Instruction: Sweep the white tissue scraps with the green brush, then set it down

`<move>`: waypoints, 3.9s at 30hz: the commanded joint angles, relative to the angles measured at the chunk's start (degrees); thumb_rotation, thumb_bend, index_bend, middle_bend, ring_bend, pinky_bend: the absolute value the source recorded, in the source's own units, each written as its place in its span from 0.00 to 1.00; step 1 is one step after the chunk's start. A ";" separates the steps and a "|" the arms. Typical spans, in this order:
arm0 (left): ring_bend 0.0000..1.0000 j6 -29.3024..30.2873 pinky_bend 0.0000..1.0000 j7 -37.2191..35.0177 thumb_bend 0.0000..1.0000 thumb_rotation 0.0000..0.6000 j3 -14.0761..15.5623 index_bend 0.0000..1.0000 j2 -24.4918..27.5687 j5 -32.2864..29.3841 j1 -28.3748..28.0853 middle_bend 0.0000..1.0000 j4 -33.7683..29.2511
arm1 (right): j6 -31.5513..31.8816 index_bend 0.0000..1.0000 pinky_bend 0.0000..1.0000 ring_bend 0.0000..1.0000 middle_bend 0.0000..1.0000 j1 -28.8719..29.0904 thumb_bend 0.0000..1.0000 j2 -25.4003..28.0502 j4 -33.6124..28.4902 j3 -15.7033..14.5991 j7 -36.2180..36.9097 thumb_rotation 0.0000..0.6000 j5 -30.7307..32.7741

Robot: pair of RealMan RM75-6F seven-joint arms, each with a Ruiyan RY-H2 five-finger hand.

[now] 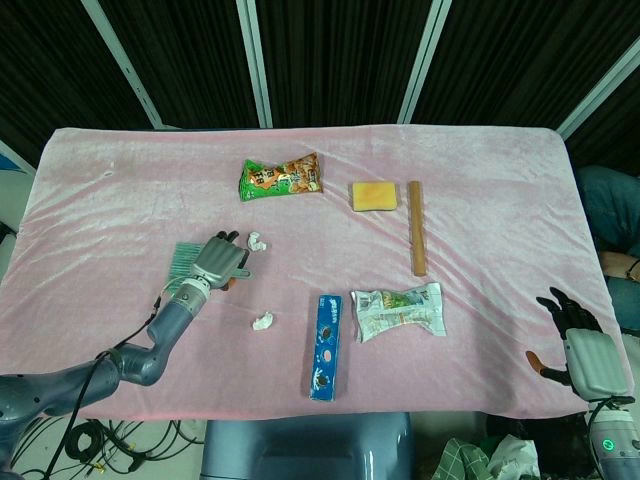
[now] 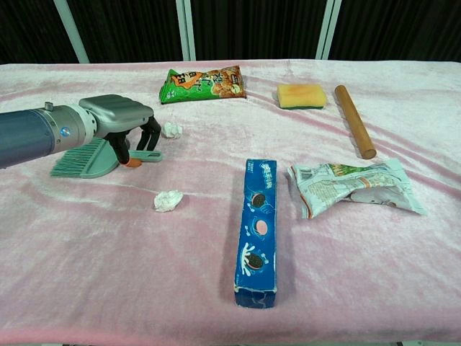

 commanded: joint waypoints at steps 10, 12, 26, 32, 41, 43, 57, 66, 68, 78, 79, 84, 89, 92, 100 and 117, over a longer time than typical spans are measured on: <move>0.12 0.02 0.21 0.83 0.34 1.00 0.38 0.54 0.05 -0.23 -0.03 0.56 -0.51 | 0.06 0.18 0.15 0.10 0.04 -0.02 0.19 0.05 -0.10 -0.05 -0.02 1.00 -0.10; 0.13 0.07 0.21 0.86 0.34 1.00 0.40 0.54 0.05 -0.38 0.04 0.56 -0.54 | 0.02 0.18 0.15 0.10 0.04 -0.01 0.19 0.05 -0.10 0.00 -0.01 1.00 0.03; 0.13 0.07 0.21 0.89 0.34 1.00 0.57 0.55 -0.13 -0.62 0.21 0.56 0.00 | 0.21 0.18 0.15 0.10 0.04 -0.05 0.19 -0.01 -0.07 0.01 0.24 1.00 -0.16; 0.13 0.11 0.21 0.74 0.34 1.00 0.59 0.55 -0.01 -0.42 0.22 0.56 -0.21 | 0.10 0.18 0.15 0.10 0.04 -0.02 0.19 0.00 -0.09 0.01 0.27 1.00 -0.06; 0.13 2.12 0.21 -1.31 0.36 1.00 0.56 0.56 1.82 2.03 1.10 0.56 -2.46 | -0.05 0.18 0.15 0.10 0.04 0.02 0.19 0.03 -0.14 -0.01 0.24 1.00 0.03; 0.13 3.06 0.21 -1.99 0.37 1.00 0.46 0.56 2.82 2.93 1.44 0.56 -3.84 | -0.05 0.18 0.15 0.10 0.04 0.01 0.19 0.03 -0.17 -0.02 0.17 1.00 0.04; 0.16 12.11 0.22 -6.23 0.37 1.00 -0.20 0.58 16.43 7.80 6.53 0.57 -24.54 | -0.21 0.18 0.15 0.10 0.04 0.04 0.19 -0.03 -0.32 -0.08 -0.13 1.00 0.20; 0.19 16.23 0.24 -18.89 0.37 1.00 -0.93 0.59 22.09 12.37 10.99 0.59 -38.68 | 0.00 0.18 0.15 0.10 0.04 -0.06 0.19 -0.05 -0.38 -0.13 -0.37 1.00 0.15; 0.19 16.05 0.24 -21.21 0.37 1.00 -0.88 0.59 22.58 13.20 11.36 0.59 -39.87 | 0.03 0.18 0.15 0.10 0.04 -0.07 0.19 -0.05 -0.37 -0.14 -0.37 1.00 0.10; 0.22 23.91 0.24 -16.65 0.37 1.00 0.15 0.61 14.63 13.26 15.04 0.61 -43.11 | -0.07 0.18 0.15 0.10 0.04 -0.02 0.19 -0.11 -0.32 -0.16 -0.37 1.00 0.08; 0.22 24.14 0.24 -15.82 0.37 1.00 0.05 0.61 14.06 12.74 15.07 0.61 -43.21 | -0.08 0.18 0.15 0.10 0.04 -0.03 0.19 -0.11 -0.33 -0.17 -0.37 1.00 0.06; 0.22 25.41 0.24 -11.34 0.37 1.00 -1.43 0.61 10.37 9.04 14.85 0.62 -43.45 | 0.02 0.18 0.15 0.10 0.04 -0.09 0.19 -0.04 -0.32 -0.16 -0.23 1.00 0.07; 0.22 26.59 0.24 -9.36 0.37 1.00 -1.79 0.62 6.15 8.19 14.76 0.62 -41.62 | -0.09 0.18 0.15 0.10 0.04 -0.04 0.19 -0.11 -0.31 -0.21 -0.29 1.00 0.02; 0.22 27.16 0.24 -9.90 0.37 1.00 -1.83 0.62 4.84 8.18 15.16 0.62 -40.94 | -0.01 0.18 0.15 0.10 0.04 -0.08 0.19 -0.12 -0.31 -0.19 -0.33 1.00 0.07; 0.22 30.95 0.24 -12.45 0.37 1.00 -2.53 0.63 -0.28 11.16 16.41 0.62 -35.89 | -0.10 0.18 0.15 0.10 0.04 -0.08 0.19 -0.10 -0.41 -0.16 -0.11 1.00 0.19; 0.22 20.91 0.24 -24.24 0.37 1.00 -3.45 0.64 -2.42 12.16 14.09 0.63 -27.01 | -0.28 0.18 0.15 0.10 0.04 -0.08 0.19 0.00 -0.58 0.00 0.48 1.00 0.57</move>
